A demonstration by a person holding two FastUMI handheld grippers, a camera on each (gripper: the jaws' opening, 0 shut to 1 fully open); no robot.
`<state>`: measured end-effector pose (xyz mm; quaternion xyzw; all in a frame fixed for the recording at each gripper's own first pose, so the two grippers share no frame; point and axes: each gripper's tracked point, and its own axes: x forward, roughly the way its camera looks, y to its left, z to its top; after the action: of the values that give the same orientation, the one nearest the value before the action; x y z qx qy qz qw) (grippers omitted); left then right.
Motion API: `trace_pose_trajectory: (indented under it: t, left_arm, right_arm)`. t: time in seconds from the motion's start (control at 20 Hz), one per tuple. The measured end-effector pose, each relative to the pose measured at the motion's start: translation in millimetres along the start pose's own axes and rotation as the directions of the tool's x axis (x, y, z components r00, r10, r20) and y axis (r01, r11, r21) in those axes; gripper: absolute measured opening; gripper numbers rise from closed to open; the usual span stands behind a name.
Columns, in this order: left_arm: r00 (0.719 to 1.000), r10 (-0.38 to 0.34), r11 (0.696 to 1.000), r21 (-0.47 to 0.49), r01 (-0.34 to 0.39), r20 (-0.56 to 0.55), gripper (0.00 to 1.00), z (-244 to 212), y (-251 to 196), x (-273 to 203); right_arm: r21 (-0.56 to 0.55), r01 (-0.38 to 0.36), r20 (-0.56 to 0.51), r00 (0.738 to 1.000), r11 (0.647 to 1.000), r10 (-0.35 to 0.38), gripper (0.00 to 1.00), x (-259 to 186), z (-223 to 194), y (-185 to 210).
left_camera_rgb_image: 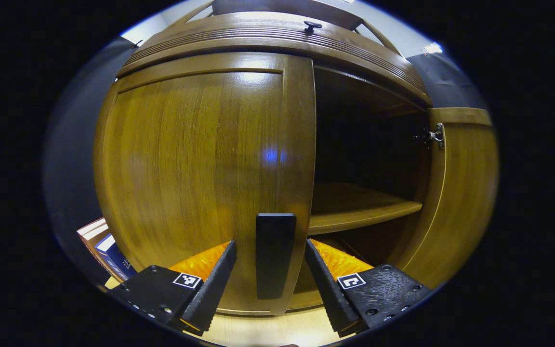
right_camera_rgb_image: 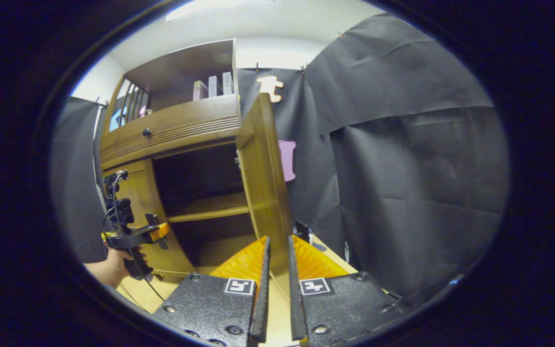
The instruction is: Open the right door of the double-door shoe cabinet with the right hand, and open the left door with the left hand.
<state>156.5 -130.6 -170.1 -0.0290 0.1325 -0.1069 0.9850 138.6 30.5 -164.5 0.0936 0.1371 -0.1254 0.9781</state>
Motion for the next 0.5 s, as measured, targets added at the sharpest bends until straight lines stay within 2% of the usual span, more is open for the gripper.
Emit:
trace_pose_trajectory:
  t: [0.1, 0.15, 0.2, 0.25, 0.35, 0.5]
  left_arm:
    - [1.0, 0.002, 1.0, 0.011, -0.002, 0.007, 0.87, 0.0, 1.4, 0.8]
    - [1.0, 0.013, 1.0, 0.027, -0.013, 0.007, 0.99, 0.6, 4.2, 0.7]
    - [1.0, 0.029, 0.999, 0.042, -0.029, 0.008, 0.74, -1.1, 8.4, 1.2]
    - [0.999, 0.039, 0.998, 0.047, -0.039, 0.008, 0.69, -0.8, 10.7, 2.0]
    - [1.0, 0.019, 0.999, 0.033, -0.019, 0.001, 0.6, -3.3, 3.8, 4.7]
    - [1.0, -0.005, 0.999, 0.042, 0.005, 0.0, 0.34, -7.8, 1.7, 3.5]
  right_arm:
    - [-0.003, -0.007, -0.005, 1.0, 1.0, 0.007, 0.34, -0.1, -1.0, 5.0]
    - [-0.007, -0.01, -0.007, 1.0, 1.0, 0.01, 0.37, 0.0, -1.3, 6.3]
    - [-0.012, -0.009, -0.008, 1.0, 1.0, 0.009, 0.39, -0.5, -1.3, 6.2]
    - [-0.019, -0.011, -0.008, 1.0, 1.0, 0.011, 0.44, 0.0, -1.7, 6.3]
    - [-0.031, -0.016, -0.009, 1.0, 0.999, 0.016, 0.46, -2.3, -2.2, 5.9]
    - [-0.041, -0.028, -0.012, 1.0, 0.999, 0.028, 0.46, -2.0, -3.0, 6.9]
